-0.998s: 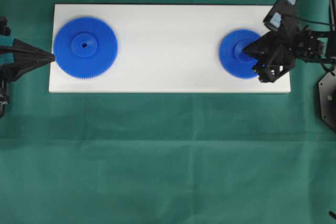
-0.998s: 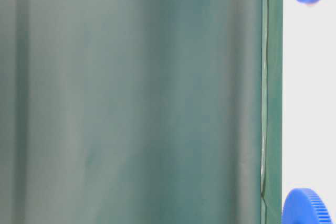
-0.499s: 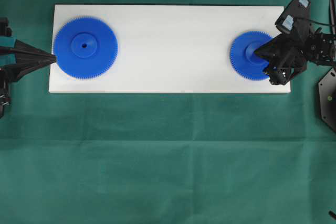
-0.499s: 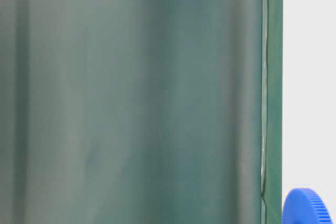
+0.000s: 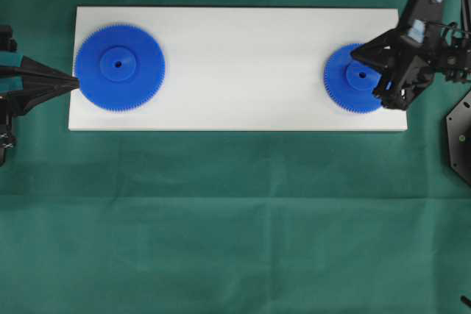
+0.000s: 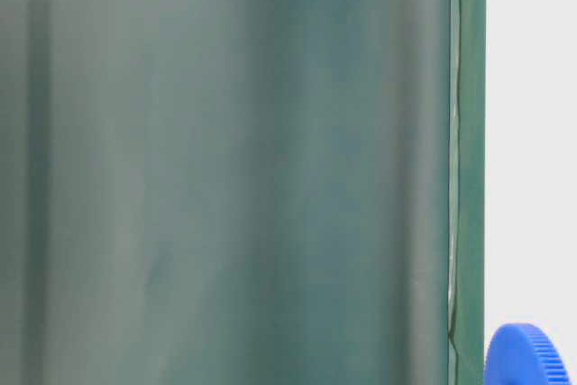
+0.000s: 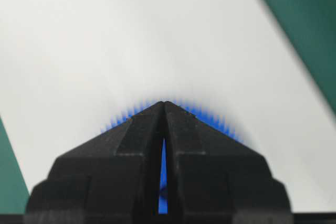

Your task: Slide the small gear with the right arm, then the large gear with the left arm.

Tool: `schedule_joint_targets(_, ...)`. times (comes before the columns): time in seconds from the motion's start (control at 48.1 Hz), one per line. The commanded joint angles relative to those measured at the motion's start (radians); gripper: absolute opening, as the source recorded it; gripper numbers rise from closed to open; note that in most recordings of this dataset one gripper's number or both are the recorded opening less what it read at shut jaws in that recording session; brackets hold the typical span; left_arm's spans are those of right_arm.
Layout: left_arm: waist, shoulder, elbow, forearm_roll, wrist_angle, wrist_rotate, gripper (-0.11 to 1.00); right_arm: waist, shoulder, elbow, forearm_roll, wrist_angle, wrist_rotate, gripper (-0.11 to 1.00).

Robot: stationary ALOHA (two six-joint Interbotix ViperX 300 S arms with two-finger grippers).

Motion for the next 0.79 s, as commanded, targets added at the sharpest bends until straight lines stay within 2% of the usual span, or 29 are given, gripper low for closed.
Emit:
schedule_joint_targets(0.0, 0.002, 0.011, -0.015, 0.000, -0.011, 0.000, 0.00, 0.000, -0.048, -0.023, -0.032, -0.040, -0.005, 0.50)
schedule_joint_targets(0.208, 0.002, 0.011, -0.018, -0.002, -0.012, 0.000, 0.00, 0.000, -0.152, -0.012, -0.048, -0.167, -0.003, 0.50)
schedule_joint_targets(0.541, 0.008, 0.011, -0.025, -0.002, -0.014, 0.000, 0.00, 0.008, -0.245, 0.031, -0.048, -0.252, 0.002, 0.50)
schedule_joint_targets(0.769, 0.087, 0.012, -0.035, -0.002, -0.008, 0.000, 0.00, 0.006, -0.278, 0.055, -0.046, -0.259, 0.003, 0.50)
